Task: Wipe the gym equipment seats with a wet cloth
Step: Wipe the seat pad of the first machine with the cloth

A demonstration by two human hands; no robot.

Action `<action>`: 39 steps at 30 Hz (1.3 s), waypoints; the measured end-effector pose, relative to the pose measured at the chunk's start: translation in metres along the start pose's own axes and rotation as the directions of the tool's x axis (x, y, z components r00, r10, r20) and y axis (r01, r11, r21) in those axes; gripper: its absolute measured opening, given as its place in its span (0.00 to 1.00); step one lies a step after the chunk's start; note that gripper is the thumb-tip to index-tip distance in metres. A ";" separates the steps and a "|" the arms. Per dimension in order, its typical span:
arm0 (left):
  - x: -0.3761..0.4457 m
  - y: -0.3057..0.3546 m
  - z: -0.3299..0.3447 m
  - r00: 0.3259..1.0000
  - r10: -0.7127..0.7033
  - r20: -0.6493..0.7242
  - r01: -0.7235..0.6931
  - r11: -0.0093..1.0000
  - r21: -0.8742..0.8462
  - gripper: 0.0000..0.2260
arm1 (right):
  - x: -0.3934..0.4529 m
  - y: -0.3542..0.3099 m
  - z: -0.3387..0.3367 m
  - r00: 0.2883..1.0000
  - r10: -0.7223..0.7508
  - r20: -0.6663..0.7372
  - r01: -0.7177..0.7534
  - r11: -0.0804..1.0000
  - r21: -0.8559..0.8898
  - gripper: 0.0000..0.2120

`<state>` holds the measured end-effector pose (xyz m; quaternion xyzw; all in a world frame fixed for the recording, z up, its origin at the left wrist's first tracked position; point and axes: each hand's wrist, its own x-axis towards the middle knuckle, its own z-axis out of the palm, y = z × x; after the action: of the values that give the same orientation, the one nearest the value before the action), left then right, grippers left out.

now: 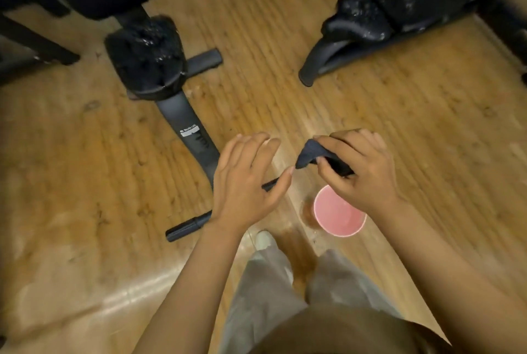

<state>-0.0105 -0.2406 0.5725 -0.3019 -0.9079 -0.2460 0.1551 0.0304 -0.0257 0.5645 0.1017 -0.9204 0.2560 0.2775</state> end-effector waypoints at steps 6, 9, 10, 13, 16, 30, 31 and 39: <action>-0.027 -0.046 -0.043 0.980 -0.190 -0.066 0.196 0.974 0.113 0.18 | 0.032 -0.049 0.050 0.996 -0.071 0.052 0.066 0.993 0.100 0.11; -0.040 -0.060 -0.055 0.948 -0.285 -0.143 0.305 0.942 0.143 0.17 | 0.052 -0.066 0.076 0.987 -0.143 0.072 0.125 0.970 0.207 0.11; -0.044 -0.064 -0.059 0.933 -0.316 -0.169 0.342 0.927 0.155 0.17 | 0.061 -0.071 0.085 0.981 -0.173 0.082 0.148 0.958 0.246 0.12; -0.059 -0.078 -0.074 0.888 -0.394 -0.238 0.440 0.879 0.186 0.18 | 0.086 -0.096 0.113 0.970 -0.229 0.077 0.191 0.923 0.335 0.12; -0.068 -0.101 -0.095 0.859 -0.427 -0.281 0.491 0.844 0.218 0.19 | 0.109 -0.125 0.139 0.954 -0.289 0.076 0.243 0.900 0.363 0.13; -0.169 -0.298 -0.221 0.879 -0.364 -0.308 0.431 0.882 0.188 0.20 | 0.138 -0.318 0.277 0.934 -0.346 0.092 0.315 0.915 0.251 0.14; -0.180 -0.312 -0.234 0.881 -0.365 -0.300 0.428 0.886 0.179 0.20 | 0.136 -0.337 0.284 0.934 -0.345 0.095 0.315 0.918 0.239 0.14; -0.237 -0.401 -0.302 0.874 -0.399 -0.277 0.442 0.890 0.112 0.20 | 0.146 -0.451 0.338 0.936 -0.325 0.132 0.297 0.934 0.197 0.14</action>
<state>-0.0387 -0.7951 0.5802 -0.0493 -0.9432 -0.2302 0.2344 -0.0965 -0.5926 0.5922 0.2908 -0.8862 0.2789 0.2290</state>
